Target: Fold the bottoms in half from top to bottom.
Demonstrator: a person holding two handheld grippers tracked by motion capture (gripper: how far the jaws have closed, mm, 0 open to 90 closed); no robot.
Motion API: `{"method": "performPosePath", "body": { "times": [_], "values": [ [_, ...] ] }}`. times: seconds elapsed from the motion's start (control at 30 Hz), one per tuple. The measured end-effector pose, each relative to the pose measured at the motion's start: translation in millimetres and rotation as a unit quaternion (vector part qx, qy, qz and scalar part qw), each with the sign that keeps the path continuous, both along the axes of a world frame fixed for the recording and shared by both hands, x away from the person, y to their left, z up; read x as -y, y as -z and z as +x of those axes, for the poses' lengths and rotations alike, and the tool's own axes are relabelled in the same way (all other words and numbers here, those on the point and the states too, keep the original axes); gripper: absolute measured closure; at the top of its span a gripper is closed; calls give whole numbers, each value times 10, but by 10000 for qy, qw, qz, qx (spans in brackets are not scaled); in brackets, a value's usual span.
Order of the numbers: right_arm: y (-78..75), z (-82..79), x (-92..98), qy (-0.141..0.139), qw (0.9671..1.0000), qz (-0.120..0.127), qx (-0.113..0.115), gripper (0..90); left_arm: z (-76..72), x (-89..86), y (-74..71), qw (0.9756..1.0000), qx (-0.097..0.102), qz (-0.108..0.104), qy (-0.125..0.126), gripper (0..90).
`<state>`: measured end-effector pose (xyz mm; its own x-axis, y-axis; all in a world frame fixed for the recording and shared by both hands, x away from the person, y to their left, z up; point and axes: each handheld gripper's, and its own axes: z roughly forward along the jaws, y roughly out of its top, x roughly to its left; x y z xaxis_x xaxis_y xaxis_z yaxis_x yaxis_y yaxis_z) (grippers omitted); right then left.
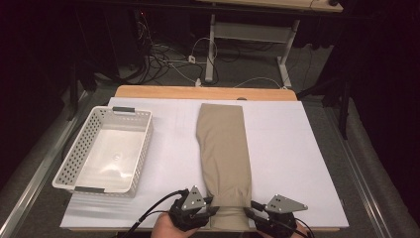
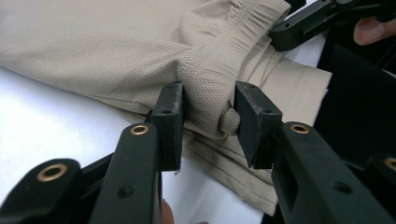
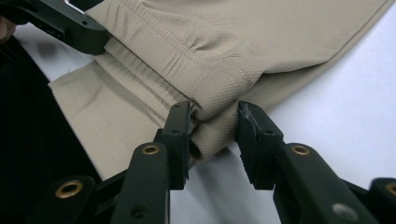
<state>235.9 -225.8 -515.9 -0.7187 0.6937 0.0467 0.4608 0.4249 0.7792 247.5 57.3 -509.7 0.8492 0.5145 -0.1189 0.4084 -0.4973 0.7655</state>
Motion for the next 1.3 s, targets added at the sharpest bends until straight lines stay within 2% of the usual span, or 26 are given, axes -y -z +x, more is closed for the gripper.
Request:
{"method": "performPosePath", "body": {
  "times": [0.23,0.43,0.93,1.3],
  "values": [
    [-15,-94,30,-32,10000,20,2,676,-88,17,-14,10000,-80,-3,48,606],
    [-9,-184,32,-59,10000,18,-27,675,-159,13,-9,9999,-105,73,95,606],
    [-19,-325,25,-144,9999,22,-31,674,-299,-22,0,9997,-166,79,139,604],
    [-2,-331,21,-146,9999,-5,-71,627,-289,-43,37,9996,-217,88,134,584]
  ]
}}
